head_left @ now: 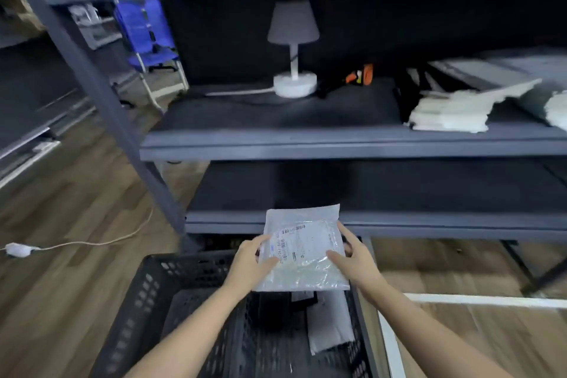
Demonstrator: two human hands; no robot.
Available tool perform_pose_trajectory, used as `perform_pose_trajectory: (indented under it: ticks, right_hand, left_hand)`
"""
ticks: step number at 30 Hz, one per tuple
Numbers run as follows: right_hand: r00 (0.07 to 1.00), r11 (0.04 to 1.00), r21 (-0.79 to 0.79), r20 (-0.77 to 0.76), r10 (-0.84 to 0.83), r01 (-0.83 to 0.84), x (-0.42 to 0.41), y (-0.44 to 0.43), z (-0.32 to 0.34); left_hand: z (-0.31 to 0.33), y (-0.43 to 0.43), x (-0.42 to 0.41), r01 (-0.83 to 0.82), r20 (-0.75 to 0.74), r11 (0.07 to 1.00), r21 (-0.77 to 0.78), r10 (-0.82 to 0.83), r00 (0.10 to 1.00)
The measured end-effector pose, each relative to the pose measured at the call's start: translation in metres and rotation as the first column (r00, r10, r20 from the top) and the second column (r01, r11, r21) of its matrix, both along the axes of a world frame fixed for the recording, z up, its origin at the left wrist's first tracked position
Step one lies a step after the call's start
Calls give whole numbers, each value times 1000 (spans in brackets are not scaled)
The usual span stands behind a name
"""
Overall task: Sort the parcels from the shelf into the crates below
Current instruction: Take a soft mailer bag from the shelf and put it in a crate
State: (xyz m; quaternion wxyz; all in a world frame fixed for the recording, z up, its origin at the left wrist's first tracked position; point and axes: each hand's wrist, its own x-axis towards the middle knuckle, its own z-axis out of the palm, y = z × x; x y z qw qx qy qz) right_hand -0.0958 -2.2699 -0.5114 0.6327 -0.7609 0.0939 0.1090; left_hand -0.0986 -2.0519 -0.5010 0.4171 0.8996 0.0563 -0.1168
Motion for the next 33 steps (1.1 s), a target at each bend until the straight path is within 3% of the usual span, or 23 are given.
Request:
perform_pose_trajectory:
  ticks: [6, 12, 18, 27, 33]
  right_hand:
    - [999, 995, -102, -34, -21, 17, 20, 4, -157]
    - [999, 979, -206, -34, -19, 11, 25, 11, -243]
    - [997, 957, -286, -76, 19, -40, 37, 24, -287]
    - [989, 924, -377, -148, 10, -66, 70, 55, -331]
    - [985, 926, -378, -153, -81, 17, 72, 57, -360]
  left_hand:
    - [-163, -4, 18, -9, -66, 999, 34, 12, 998]
    - [-266, -6, 23, 4, -124, 999, -34, -8, 992]
    - [-299, 1, 39, 3, -121, 999, -50, -9, 993]
    - [-328, 19, 72, 25, -98, 998, 61, -19, 995]
    - [-350, 20, 77, 33, -131, 997, 72, -23, 991]
